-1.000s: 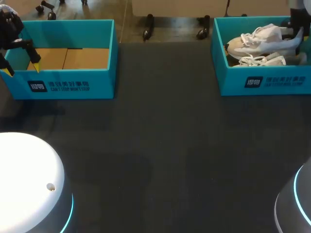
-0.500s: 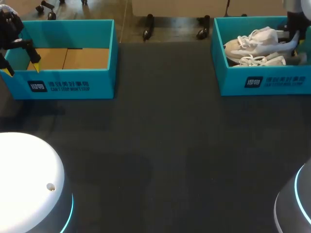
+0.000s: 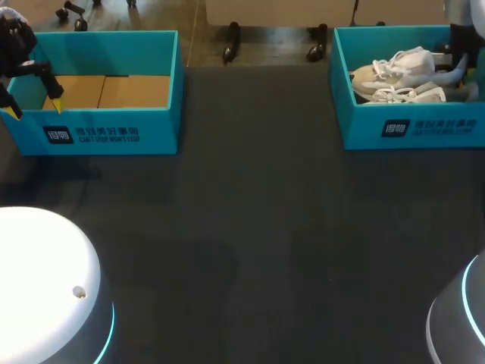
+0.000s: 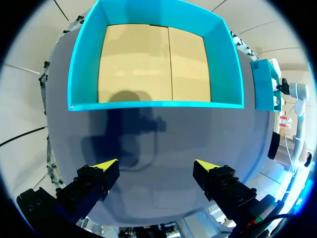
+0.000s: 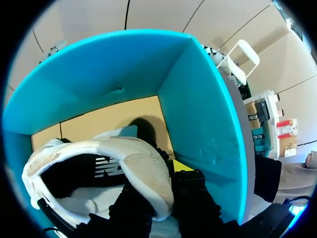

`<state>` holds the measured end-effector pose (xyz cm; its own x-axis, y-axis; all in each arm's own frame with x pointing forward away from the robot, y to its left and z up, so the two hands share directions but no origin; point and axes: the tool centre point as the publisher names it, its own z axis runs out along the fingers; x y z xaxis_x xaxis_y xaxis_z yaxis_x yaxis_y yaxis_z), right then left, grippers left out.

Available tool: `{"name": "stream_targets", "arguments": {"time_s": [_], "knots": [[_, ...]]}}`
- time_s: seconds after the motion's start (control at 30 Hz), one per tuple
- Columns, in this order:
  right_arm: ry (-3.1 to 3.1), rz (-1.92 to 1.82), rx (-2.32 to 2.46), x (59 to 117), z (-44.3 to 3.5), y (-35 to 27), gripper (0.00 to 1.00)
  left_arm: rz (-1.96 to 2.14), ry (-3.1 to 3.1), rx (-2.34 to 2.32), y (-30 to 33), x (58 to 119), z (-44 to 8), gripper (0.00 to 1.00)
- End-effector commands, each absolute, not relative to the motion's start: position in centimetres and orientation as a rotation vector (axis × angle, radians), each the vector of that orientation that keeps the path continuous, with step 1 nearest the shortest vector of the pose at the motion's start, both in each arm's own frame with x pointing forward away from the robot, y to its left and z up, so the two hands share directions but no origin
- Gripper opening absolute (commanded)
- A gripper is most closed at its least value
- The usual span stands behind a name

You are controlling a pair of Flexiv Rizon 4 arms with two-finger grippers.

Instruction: Take the shoe out of the shoebox, open the shoe tongue, remove and reinsert the insole, then place the shoe into the shoebox

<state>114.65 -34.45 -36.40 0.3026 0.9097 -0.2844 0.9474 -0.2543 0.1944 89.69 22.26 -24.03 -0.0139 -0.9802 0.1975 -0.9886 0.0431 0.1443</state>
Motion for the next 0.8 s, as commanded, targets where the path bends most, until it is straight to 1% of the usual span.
{"name": "stream_targets", "arguments": {"time_s": [0.03, 0.43, 0.8], "knots": [[1.676, -0.174, 2.263, 115.7, -36.8, -34.5, 0.0, 0.046, -2.078, 2.018, 22.3, 89.7, -24.0, 1.0], [1.656, -0.231, 2.278, 116.3, -37.7, -34.4, 0.0, 0.046, -2.078, 2.018, 22.3, 89.7, -24.0, 1.0], [1.608, -0.239, 2.328, 116.5, -38.1, -35.4, 0.0, 0.046, -2.078, 2.018, 22.3, 89.7, -24.0, 1.0]]}}
